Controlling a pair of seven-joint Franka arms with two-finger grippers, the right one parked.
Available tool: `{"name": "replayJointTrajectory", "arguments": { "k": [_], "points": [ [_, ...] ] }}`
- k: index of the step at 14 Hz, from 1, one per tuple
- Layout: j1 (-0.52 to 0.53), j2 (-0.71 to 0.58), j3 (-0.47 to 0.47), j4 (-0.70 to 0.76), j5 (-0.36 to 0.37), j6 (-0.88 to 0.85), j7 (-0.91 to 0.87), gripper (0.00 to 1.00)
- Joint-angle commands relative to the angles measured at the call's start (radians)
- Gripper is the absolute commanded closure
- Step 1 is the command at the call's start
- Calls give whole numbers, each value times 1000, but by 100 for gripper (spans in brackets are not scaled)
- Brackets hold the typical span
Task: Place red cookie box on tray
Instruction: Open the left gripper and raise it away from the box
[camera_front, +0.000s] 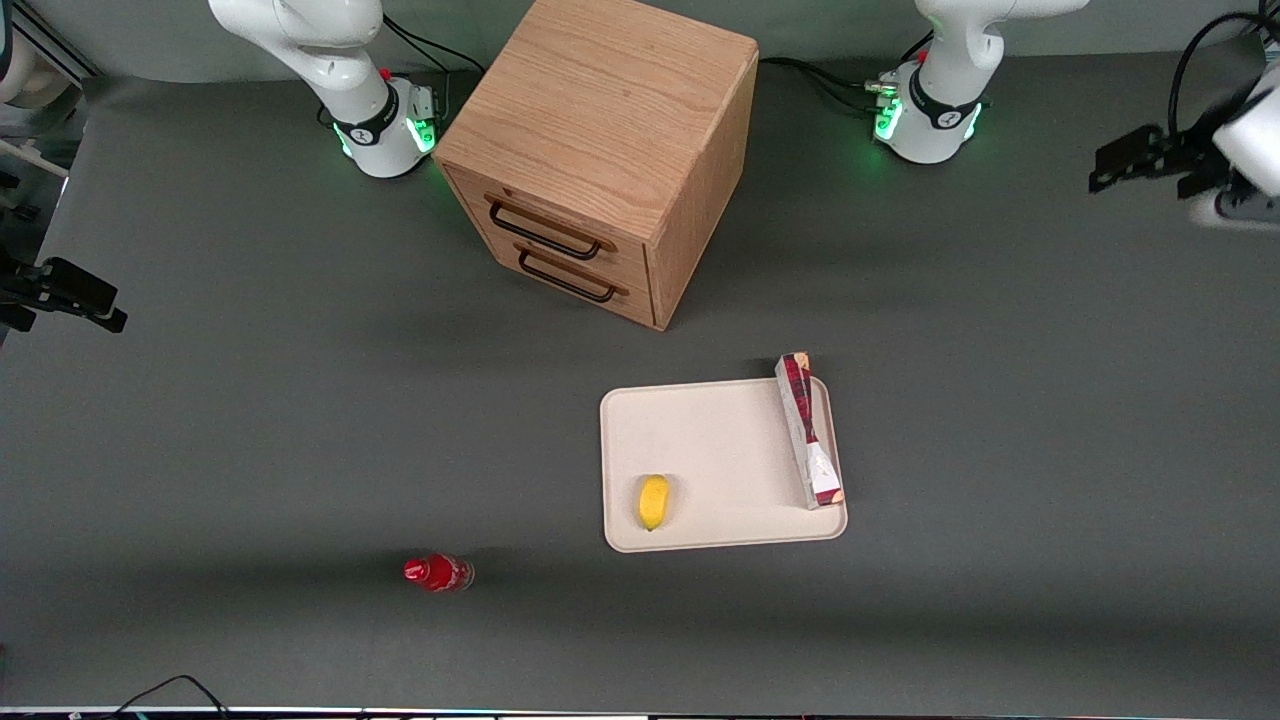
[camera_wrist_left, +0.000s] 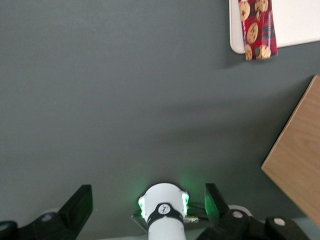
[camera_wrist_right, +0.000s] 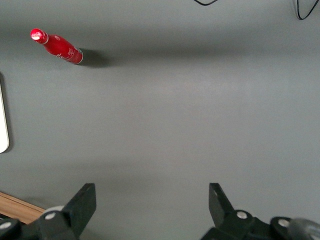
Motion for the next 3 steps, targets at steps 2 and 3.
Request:
{"name": "replayJointTrajectory", "arguments": {
  "k": [2, 3],
  "points": [
    [-15, -35, 26, -15, 25, 0, 27, 0],
    [-16, -2, 29, 28, 26, -3, 34, 0]
  ]
}}
